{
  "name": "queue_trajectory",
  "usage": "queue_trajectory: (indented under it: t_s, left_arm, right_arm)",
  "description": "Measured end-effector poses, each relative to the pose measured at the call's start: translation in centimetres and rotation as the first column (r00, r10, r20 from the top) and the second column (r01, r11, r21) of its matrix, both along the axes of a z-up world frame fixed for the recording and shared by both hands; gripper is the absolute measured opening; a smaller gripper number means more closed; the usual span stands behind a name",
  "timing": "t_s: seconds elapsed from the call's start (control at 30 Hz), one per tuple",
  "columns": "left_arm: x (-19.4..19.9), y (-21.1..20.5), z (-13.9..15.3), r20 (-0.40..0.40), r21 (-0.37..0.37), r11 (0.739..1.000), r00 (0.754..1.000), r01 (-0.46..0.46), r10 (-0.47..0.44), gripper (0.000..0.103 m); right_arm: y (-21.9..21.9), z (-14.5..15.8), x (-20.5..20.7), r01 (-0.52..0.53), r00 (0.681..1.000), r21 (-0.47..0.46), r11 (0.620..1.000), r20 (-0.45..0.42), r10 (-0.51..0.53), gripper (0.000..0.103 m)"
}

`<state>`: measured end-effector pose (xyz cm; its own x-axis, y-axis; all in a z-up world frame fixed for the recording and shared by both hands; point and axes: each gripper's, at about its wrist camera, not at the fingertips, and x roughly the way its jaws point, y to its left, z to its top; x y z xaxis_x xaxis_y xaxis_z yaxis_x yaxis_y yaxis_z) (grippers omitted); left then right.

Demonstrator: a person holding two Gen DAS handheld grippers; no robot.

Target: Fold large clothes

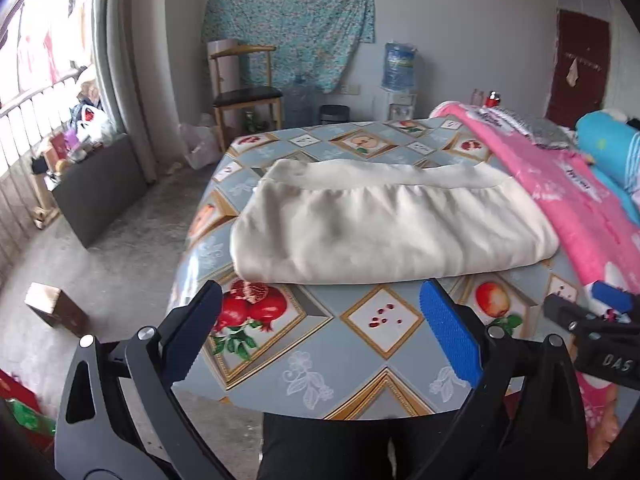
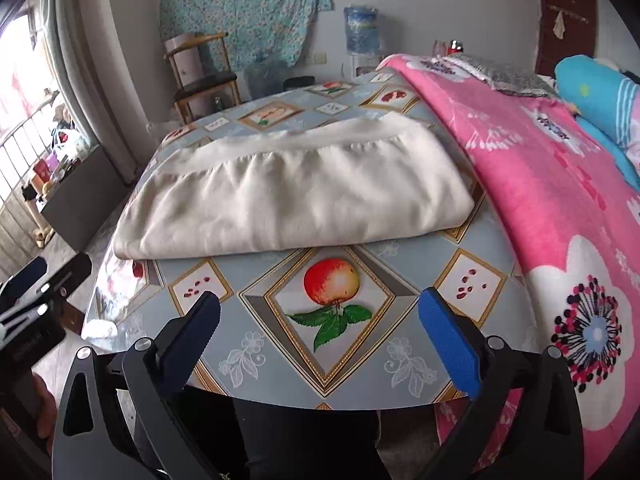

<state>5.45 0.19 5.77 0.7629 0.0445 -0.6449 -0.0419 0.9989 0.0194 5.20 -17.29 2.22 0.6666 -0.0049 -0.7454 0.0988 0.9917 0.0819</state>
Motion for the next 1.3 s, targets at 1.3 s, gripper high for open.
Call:
queue_trajectory:
  t_s: [1.3]
  left_arm:
    - [3.7,-1.4,-1.7,-0.233,-0.040,0.999,0.972,-0.004,-0.005,0.095]
  right_arm:
    - [1.7,0.3,2.3,0.037,0.999,-0.146,0.989,0.000,-0.038,0.097]
